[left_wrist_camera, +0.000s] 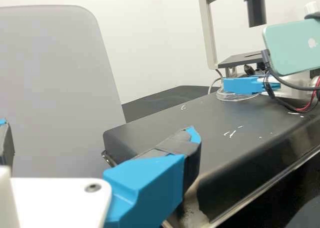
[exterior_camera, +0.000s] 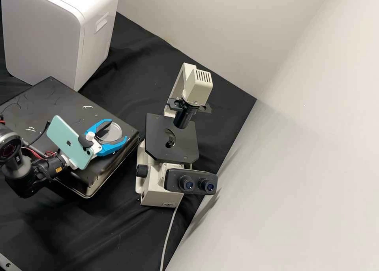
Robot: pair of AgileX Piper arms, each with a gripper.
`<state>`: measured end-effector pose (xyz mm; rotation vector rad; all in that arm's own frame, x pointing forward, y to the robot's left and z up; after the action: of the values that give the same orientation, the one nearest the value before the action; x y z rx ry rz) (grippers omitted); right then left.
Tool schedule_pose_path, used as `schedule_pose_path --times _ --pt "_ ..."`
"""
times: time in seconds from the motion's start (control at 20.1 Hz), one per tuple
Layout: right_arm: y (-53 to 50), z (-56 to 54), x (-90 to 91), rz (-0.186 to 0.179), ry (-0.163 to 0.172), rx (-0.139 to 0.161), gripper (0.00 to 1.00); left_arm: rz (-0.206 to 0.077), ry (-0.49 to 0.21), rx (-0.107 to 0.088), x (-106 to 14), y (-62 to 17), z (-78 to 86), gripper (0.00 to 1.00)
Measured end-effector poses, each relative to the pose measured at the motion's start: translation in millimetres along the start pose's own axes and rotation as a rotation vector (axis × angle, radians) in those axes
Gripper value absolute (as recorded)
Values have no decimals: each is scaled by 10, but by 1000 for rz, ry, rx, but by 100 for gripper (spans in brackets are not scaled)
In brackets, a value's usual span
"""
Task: Place the petri dish on the microscope
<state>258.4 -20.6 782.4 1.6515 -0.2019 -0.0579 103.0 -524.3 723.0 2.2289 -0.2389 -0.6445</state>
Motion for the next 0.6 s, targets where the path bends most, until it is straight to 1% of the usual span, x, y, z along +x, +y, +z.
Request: schedule_pose_path --times 0.1,0.2,0.3,0.45,0.6 --pt "22 -24 -8 17 0 -13 100 0 0 0 0 0 0 100" --pt "39 -31 -18 23 -4 -19 100 0 0 0 0 0 0 100" --pt "41 -24 -39 21 -9 -22 100 0 0 0 0 0 0 100" --pt "60 -67 -57 24 5 -22 100 0 0 0 0 0 0 100" --pt "56 -98 -101 11 12 -20 100 0 0 0 0 0 0 100"
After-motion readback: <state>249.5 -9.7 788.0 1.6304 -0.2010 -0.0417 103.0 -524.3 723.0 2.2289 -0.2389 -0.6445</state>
